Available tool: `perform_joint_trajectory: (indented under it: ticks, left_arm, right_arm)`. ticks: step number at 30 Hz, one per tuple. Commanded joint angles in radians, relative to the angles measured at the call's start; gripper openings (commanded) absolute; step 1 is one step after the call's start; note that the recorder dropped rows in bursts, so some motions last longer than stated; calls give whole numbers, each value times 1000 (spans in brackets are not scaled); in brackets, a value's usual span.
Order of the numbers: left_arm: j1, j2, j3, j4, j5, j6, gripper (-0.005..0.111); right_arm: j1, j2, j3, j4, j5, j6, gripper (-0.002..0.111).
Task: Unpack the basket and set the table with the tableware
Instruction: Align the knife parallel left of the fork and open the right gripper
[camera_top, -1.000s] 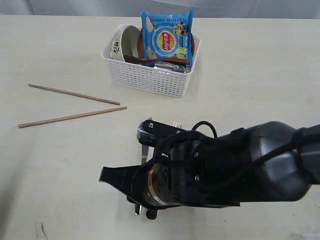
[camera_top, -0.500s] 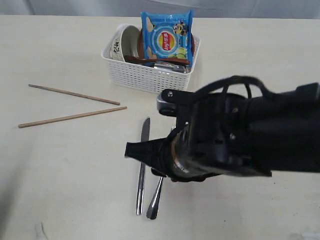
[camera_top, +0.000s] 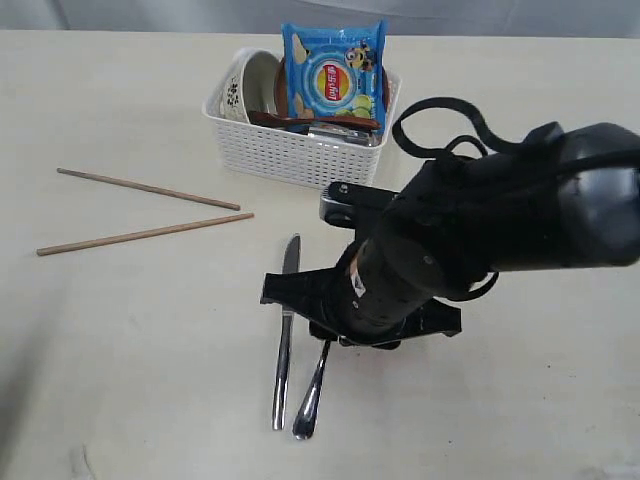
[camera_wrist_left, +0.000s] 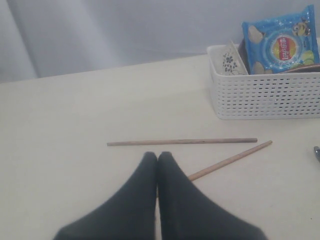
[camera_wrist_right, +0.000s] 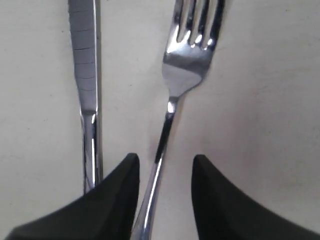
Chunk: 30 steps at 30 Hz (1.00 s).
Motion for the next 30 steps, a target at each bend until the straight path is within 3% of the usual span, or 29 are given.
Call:
perform_joint_trajectory:
  ticks: [1,5,10,11,20,30]
  left_arm:
    - [-6,-2,2,-2,-8,0,0]
    - [-6,-2,2,-2,-8,0,0]
    - [-6,-2,2,-2,-8,0,0]
    - [-6,-2,2,-2,-8,0,0]
    - [-6,-2,2,-2,-8,0,0]
    - [-6,-2,2,-2,-8,0,0]
  right_arm:
    - [-15,52,-1,7,-16,-29,34]
    - [-15,95,-2,-7,-51,-29,31]
    - [-15,98,-3,-7,-102,-72,1]
    - [-15,98,-8,-7,-104,-72,0]
    - [-15,100,-89,-7,-92,-80,0]
    - [-15,100,-112,-22,52,-116,0]
